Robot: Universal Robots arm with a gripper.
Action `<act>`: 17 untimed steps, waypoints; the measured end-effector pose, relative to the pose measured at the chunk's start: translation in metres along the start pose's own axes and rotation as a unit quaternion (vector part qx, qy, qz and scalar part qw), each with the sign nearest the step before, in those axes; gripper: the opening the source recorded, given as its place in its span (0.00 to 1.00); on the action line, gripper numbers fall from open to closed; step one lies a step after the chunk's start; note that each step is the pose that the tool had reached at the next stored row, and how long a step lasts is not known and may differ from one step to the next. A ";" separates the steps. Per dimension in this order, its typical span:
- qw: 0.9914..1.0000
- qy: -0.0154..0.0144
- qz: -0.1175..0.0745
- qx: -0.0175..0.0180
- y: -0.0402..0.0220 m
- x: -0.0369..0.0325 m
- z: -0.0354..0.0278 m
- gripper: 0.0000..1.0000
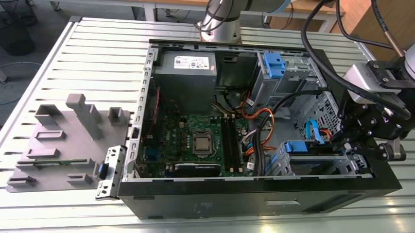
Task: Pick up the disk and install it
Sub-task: 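Insert the second disk wire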
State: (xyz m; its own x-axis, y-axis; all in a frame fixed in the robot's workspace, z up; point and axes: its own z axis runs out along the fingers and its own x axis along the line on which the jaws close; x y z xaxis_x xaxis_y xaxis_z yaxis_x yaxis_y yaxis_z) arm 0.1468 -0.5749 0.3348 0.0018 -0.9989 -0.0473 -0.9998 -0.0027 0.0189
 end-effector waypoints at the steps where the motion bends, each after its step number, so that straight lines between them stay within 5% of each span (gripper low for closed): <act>1: 1.000 0.000 0.000 0.000 0.0000 0.0000 0.0000 0.22; 2: 1.000 0.000 0.000 0.000 0.0000 0.0000 0.0000 0.16; 17: 1.000 0.000 0.000 0.000 0.0007 -0.0004 -0.0047 0.16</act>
State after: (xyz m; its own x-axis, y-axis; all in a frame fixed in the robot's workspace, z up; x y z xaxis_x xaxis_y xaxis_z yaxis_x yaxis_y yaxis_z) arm 0.1462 -0.5748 0.3395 0.0016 -0.9989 -0.0479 -0.9998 -0.0025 0.0188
